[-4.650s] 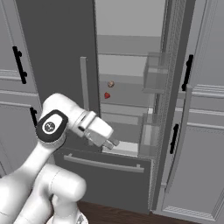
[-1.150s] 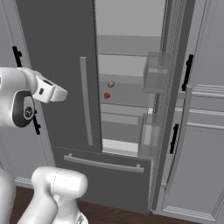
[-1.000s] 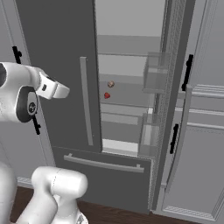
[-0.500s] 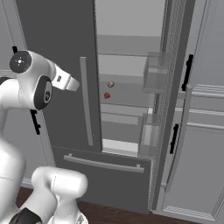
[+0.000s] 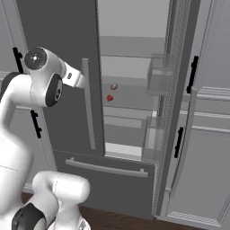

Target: Take the strawberry from the fridge and place it on top of the pancake, located on the dining counter.

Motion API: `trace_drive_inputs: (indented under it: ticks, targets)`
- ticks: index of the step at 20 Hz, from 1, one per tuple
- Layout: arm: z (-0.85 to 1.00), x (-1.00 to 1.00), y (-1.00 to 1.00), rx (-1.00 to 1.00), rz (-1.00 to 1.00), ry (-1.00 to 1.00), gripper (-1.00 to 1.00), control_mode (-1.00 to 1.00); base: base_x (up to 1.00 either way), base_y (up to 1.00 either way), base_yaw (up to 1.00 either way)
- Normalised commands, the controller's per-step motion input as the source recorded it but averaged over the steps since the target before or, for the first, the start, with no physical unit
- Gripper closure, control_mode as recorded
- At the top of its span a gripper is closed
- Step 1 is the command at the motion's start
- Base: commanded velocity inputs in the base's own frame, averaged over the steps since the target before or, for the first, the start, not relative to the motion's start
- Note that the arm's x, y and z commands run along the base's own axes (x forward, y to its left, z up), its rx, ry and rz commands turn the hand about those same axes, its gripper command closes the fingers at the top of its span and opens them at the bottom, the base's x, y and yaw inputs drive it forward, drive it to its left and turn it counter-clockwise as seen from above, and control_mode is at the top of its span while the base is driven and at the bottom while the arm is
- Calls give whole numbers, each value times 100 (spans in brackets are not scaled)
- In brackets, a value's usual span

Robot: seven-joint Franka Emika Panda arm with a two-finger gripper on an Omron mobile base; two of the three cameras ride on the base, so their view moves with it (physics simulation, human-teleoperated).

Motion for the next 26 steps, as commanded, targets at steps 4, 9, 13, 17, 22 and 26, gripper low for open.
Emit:
trace_drive_inputs:
  ticks: [4, 9, 13, 17, 22, 26]
  targets:
    - [0, 42, -9, -7, 9, 0, -100, -100, 0, 0, 0]
    - [-11, 46, -1, -5, 8, 0, -100, -100, 0, 0, 0]
    - [-24, 48, 0, -11, 5, 0, -100, -100, 0, 0, 0]
    - [-20, 43, 3, -19, 0, 0, -100, -100, 0, 0, 0]
    - [-12, 47, 2, -14, 0, 0, -100, -100, 0, 0, 0]
    - [-15, 53, 3, -8, 0, 0, -100, -100, 0, 0, 0]
